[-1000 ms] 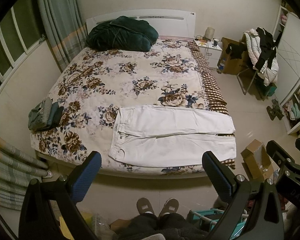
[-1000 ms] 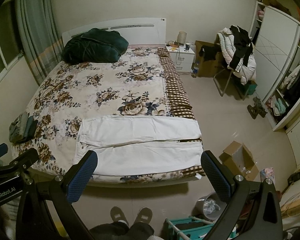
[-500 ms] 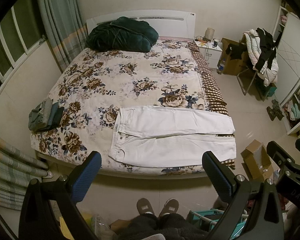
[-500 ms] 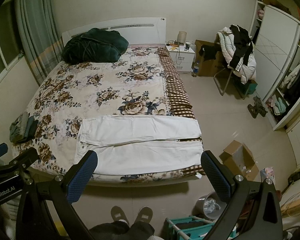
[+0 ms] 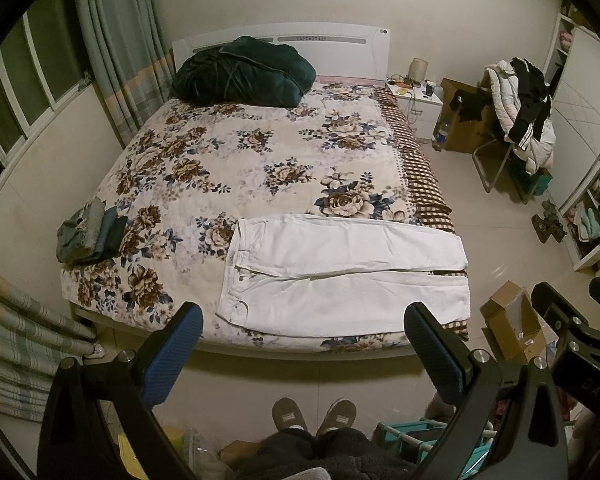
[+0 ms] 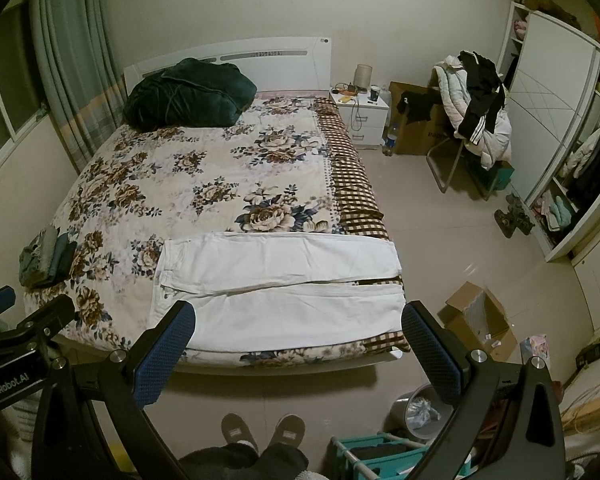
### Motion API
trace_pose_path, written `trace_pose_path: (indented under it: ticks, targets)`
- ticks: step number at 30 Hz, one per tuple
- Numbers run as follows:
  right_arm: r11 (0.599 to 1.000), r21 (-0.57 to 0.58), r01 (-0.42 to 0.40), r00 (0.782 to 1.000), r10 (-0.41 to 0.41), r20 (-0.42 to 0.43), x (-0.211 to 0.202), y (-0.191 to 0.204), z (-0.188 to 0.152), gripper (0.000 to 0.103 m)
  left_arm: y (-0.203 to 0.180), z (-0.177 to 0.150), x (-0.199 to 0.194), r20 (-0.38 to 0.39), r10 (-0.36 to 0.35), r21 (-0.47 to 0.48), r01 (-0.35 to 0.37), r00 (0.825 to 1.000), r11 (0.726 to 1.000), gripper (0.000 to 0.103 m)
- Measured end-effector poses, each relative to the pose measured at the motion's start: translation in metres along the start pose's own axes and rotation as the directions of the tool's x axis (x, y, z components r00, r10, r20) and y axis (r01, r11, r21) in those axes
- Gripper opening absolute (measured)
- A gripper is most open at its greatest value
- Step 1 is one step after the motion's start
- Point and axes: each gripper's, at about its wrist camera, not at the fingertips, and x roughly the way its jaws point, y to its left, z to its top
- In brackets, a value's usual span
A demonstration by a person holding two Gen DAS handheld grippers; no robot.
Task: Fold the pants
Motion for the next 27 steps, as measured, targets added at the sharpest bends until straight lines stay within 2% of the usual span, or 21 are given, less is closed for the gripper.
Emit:
trace_pose_path:
  ticks: [13, 17, 21, 27]
  targets:
    - [1.000, 0.001, -0.015, 1.000, 0.015, -0.018, -0.016, 0.007, 0.021, 0.103, -0.001, 0.013, -0.004, -0.006, 0.011, -0.007, -0.011, 1.000, 1.000, 0.103]
    - [1.000, 0.008, -0.019, 1.000, 0.020, -0.023, -0.012, 0.004, 0.022, 0.103, -0.012, 0.021, 0.012, 0.024, 0.053, -0.023, -0.052, 0.998, 0.998, 0.103]
    - [0.999, 0.024, -0.021, 0.999, 0.022, -0.038, 0.034, -0.025, 0.021, 0.103, -0.017, 0.027, 0.039, 0.042, 0.111, -0.047, -0.109, 0.993, 0.993, 0.103]
    - [0.998, 0.063, -0.019, 0.999, 0.022, -0.049, 0.103, -0.048, 0.046, 0.103, -0.017, 0.051, 0.100, 0.041, 0.169, -0.101, -0.164, 0.985, 0.981, 0.103]
